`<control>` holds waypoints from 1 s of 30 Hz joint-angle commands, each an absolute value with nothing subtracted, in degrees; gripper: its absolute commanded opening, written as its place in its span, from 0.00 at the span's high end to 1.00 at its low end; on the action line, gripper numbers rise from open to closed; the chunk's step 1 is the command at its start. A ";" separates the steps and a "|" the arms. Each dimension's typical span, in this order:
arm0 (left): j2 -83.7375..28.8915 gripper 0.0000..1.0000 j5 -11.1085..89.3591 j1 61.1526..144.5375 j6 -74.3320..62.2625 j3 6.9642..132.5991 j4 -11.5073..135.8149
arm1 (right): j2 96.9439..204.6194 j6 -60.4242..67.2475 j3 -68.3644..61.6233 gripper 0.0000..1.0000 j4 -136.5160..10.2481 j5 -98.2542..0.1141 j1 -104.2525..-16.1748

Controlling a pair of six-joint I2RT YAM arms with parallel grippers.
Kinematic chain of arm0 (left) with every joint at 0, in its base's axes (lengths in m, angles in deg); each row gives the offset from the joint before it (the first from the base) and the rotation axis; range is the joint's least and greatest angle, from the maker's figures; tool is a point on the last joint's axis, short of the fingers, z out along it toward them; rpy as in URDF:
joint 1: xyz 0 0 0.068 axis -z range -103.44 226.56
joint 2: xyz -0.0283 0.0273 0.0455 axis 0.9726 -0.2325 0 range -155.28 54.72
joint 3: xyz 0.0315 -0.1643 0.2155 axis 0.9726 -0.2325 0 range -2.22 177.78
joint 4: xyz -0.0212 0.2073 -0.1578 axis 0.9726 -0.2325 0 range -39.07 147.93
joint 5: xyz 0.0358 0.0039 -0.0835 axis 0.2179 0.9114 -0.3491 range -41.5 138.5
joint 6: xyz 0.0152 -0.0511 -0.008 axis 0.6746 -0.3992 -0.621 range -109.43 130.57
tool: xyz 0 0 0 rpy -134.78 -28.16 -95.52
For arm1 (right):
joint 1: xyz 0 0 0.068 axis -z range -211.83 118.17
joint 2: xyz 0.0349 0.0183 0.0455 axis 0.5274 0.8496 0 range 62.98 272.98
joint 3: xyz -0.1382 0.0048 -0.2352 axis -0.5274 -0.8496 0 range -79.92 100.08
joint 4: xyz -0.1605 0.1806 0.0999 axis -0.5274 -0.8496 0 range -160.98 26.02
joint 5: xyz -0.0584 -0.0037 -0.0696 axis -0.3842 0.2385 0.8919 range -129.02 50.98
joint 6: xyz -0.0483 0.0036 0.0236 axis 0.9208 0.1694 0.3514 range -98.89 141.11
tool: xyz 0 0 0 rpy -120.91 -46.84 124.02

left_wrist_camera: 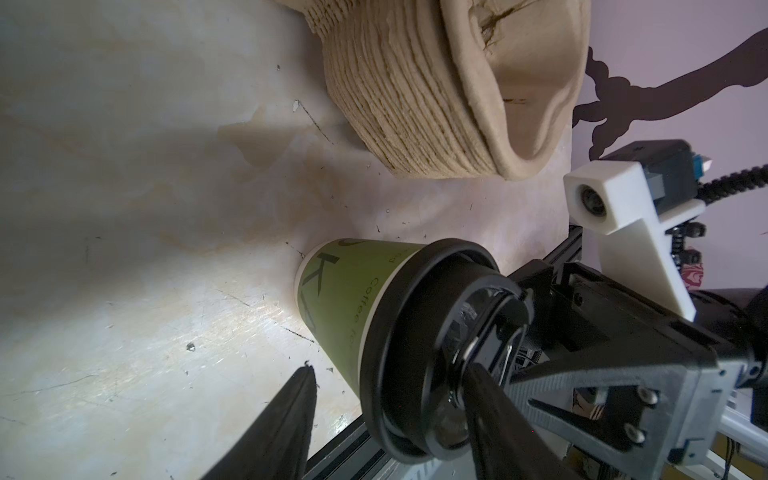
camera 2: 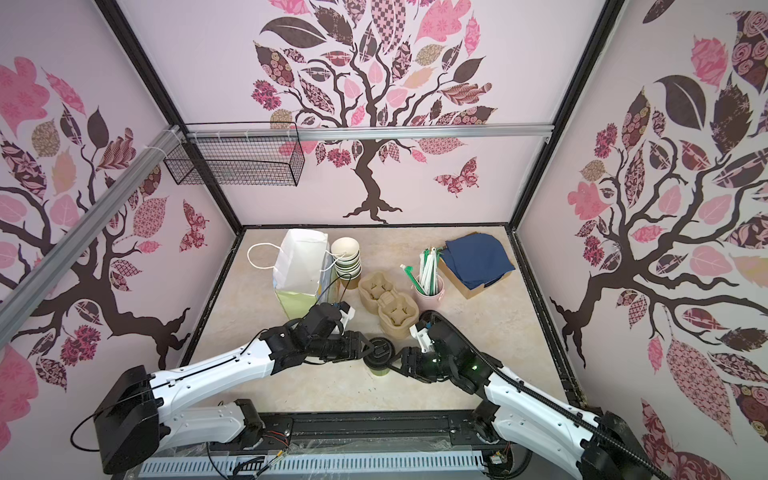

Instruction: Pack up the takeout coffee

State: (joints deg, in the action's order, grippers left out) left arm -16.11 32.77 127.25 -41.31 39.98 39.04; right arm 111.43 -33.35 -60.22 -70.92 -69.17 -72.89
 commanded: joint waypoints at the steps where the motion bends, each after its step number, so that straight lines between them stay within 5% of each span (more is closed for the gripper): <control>1: -16.73 0.41 32.24 127.01 -40.14 39.45 39.31 | 112.01 -33.67 -60.94 0.32 -72.46 -68.49 -73.05; 30: -18.53 0.50 33.37 127.01 -39.03 38.49 35.83 | 116.88 -28.12 -62.25 0.33 -85.10 -59.77 -73.05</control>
